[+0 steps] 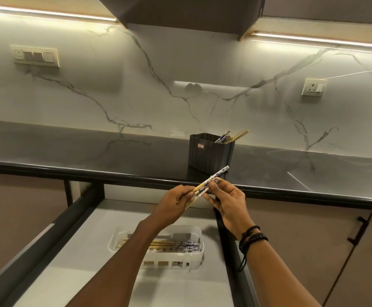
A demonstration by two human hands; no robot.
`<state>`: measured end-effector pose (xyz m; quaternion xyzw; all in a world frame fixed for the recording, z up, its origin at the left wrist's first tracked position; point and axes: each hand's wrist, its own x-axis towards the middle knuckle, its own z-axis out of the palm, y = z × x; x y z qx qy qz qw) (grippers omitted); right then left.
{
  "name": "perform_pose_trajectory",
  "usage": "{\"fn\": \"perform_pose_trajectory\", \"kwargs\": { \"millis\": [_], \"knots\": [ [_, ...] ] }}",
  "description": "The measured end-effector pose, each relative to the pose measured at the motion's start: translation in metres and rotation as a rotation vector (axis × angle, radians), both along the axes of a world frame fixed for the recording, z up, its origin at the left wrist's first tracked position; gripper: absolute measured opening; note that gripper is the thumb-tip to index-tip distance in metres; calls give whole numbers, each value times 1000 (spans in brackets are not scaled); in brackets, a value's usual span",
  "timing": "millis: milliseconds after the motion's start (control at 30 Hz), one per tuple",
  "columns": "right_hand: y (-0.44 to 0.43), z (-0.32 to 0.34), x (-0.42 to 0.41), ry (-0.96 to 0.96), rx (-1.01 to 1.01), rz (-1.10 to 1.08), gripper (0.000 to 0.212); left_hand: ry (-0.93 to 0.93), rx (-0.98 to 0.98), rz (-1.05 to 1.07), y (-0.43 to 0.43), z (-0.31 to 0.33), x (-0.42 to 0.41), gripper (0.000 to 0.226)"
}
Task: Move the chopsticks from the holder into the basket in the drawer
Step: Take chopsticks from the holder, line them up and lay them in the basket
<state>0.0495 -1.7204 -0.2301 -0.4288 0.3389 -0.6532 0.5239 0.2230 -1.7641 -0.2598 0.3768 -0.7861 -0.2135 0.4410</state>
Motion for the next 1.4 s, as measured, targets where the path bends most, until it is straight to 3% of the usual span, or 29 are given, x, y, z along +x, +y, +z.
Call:
{"fn": "perform_pose_trajectory", "kwargs": {
  "millis": [533,1100,1167,1267,1333,1400],
  "knots": [
    [2,4,-6,-145,-48,-73,28,-101,-135,73,-2,-8,3,27],
    [4,6,0,-15,-16,-11,36,-183,-132,-34,3,-12,4,16],
    [3,5,1,-8,-37,-40,32,-193,-159,9,5,-12,3,19],
    [3,7,1,-58,-60,-98,20,-252,-411,285,7,-12,-2,24],
    [3,8,-1,-130,-42,-141,12,-177,-513,440,8,-8,-7,24],
    [4,9,-4,-204,-23,-168,10,-41,-460,386,11,-3,-11,20]
  ]
}}
